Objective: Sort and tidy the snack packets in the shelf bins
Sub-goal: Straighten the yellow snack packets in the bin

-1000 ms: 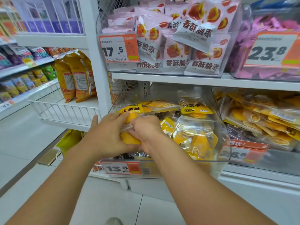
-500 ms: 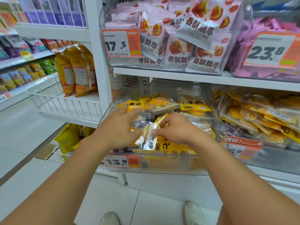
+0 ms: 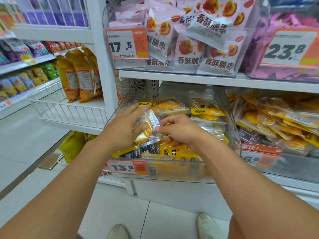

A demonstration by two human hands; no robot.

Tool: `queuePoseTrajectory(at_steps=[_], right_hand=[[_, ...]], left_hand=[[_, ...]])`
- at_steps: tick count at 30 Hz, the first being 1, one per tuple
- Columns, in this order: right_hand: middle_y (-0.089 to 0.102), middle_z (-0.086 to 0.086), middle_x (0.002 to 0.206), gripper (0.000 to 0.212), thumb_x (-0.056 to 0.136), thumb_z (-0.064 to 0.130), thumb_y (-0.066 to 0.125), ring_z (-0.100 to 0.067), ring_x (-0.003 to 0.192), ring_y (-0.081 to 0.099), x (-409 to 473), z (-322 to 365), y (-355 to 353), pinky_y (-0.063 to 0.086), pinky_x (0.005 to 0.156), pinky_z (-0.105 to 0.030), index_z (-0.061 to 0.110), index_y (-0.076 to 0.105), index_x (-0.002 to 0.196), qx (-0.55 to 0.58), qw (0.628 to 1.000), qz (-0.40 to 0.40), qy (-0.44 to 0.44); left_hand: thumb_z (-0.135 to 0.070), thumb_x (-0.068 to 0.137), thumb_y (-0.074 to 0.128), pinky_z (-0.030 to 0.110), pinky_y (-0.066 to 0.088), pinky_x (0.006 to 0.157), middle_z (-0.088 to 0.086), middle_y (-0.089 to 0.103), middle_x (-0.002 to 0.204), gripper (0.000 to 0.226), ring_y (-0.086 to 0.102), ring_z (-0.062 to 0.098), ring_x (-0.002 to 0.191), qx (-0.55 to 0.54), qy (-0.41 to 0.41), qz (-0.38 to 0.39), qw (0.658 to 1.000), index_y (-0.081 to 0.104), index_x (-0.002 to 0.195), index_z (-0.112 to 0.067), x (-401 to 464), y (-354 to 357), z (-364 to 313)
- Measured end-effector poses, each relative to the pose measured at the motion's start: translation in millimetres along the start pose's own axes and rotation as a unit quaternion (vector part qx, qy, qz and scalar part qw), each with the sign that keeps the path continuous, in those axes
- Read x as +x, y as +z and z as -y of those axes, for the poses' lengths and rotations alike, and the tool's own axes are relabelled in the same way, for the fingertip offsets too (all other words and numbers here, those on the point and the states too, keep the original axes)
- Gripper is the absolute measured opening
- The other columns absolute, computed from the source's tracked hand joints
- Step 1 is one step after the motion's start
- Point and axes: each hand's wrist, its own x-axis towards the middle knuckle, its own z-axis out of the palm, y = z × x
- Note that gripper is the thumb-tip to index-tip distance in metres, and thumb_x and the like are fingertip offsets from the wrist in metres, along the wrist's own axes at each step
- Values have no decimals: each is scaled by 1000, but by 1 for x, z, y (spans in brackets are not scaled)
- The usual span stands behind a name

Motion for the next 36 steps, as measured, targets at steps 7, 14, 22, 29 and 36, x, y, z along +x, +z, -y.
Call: queuePoseTrajectory(at_steps=[7,14,22,29,36], right_hand=[[70,-13,67,16,104,11,48,-17,54,69,-8,17,9,55,46,-23,1,57,96,282,957,62,38],[69,-24,90,14,104,11,49,-27,71,74,13,35,14,62,64,-29,-2,52,104,428,904,-12,-9],[68,10,71,13,77,20,77,-13,72,67,7,0,-34,58,68,-33,26,70,68,-227,925,-264,-154],[65,4,130,52,79,40,79,-21,119,59,-9,-11,-65,48,100,-36,27,65,127,-392,902,-123,-132],[68,4,92,24,82,38,73,-23,91,64,-11,4,-25,55,74,-36,24,64,99,-420,870,-189,-173]], left_hand=[[-75,89,31,41,15,123,-4,24,164,72,14,15,152,-48,15,9,999,34,152,-41,-10,-5,-2],[-37,106,38,44,49,91,-6,61,129,36,57,21,113,47,54,-136,988,50,140,-33,-10,-7,-11],[1,85,58,41,48,74,4,59,121,53,57,32,106,-13,-115,-215,970,55,131,-26,23,8,-28],[-51,101,44,51,30,115,5,30,159,59,27,31,145,40,-54,-87,994,26,155,-33,27,17,-17],[-37,85,76,48,39,110,4,35,154,77,38,31,138,48,-58,-75,994,36,151,-35,21,12,-7]])
